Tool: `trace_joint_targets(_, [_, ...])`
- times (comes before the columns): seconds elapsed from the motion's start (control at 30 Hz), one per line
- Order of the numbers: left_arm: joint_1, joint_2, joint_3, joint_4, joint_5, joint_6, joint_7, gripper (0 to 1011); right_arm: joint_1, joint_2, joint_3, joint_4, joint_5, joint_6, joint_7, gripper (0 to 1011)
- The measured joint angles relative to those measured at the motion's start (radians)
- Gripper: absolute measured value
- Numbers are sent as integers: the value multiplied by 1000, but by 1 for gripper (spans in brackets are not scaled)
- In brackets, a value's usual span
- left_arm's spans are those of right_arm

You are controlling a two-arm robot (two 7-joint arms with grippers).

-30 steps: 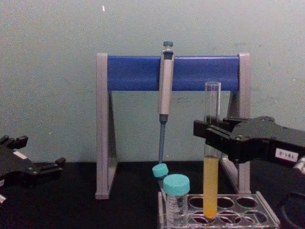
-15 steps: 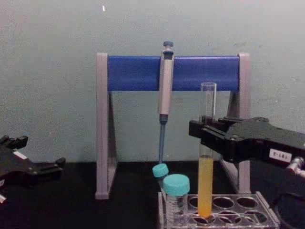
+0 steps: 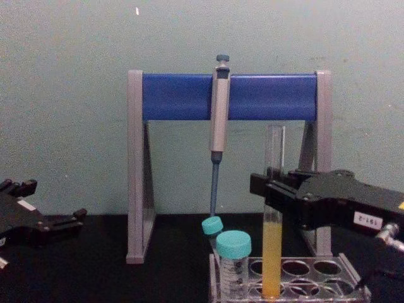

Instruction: Pick up the test tube from the test tube rack, shake it, then place it back into the test tube rack.

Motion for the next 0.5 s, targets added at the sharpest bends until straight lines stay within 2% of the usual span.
trace_joint_targets(0.5, [0, 0, 0, 0, 0, 0, 0, 1001, -5, -16, -8, 35, -6, 0, -2, 238])
